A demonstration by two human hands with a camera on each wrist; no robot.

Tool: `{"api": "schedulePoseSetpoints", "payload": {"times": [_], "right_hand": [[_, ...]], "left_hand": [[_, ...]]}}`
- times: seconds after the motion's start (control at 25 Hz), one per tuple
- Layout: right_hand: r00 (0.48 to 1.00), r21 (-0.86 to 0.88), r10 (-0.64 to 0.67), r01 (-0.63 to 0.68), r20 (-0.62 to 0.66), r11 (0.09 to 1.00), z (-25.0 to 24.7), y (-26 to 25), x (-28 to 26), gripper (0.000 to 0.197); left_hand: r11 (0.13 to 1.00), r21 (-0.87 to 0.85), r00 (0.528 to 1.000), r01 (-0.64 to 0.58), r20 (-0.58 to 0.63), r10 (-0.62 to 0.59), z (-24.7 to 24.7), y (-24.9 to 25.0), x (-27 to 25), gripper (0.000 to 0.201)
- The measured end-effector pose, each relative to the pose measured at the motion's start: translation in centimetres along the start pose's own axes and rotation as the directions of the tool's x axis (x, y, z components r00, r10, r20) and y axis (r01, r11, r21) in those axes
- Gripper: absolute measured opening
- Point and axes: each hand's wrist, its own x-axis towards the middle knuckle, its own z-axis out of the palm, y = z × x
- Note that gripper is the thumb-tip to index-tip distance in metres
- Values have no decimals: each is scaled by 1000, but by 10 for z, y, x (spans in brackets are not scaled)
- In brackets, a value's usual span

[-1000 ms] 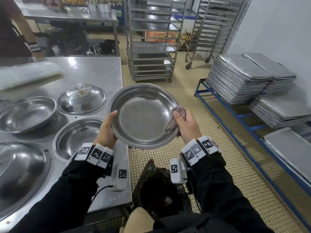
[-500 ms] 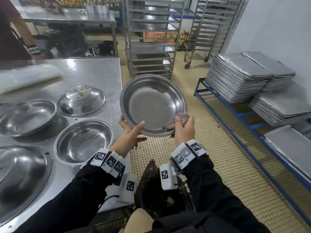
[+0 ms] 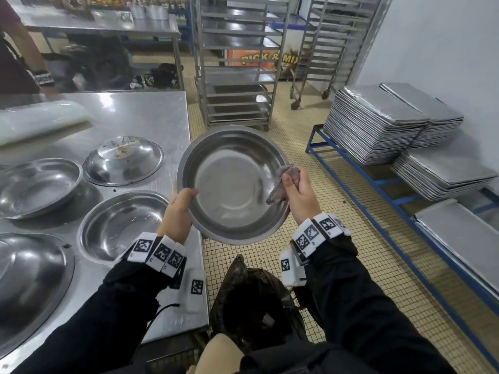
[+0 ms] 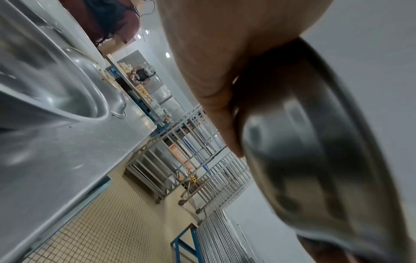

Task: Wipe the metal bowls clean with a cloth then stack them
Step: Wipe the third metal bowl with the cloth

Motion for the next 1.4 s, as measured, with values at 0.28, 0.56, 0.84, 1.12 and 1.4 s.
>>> {"api": "schedulePoseSetpoints", "payload": {"times": [0.28,0.56,0.84,1.12,1.4], "right_hand": [[969,-75,160,-149,188,986,27,38,-25,25],[975,-348,-208,220,71,911,22,13,-5,42],[902,-554,-401,418,159,720,46,-2,61,30],[829,-363,-354,520,433,773,61,28,18,32],[746,-472,-208,585,633,660,38,24,-6,31]], "left_hand": [[955,89,954,-284,-72,290,15,12,-3,37],[903,225,930,-367,80,358,3,5,13,53],[893,222,919,-392,134,370,17,8,11,52],[893,217,914,-395,0,405,16,15,20,51],[936,131,939,-326,-72,337,31,2,13,52]]}}
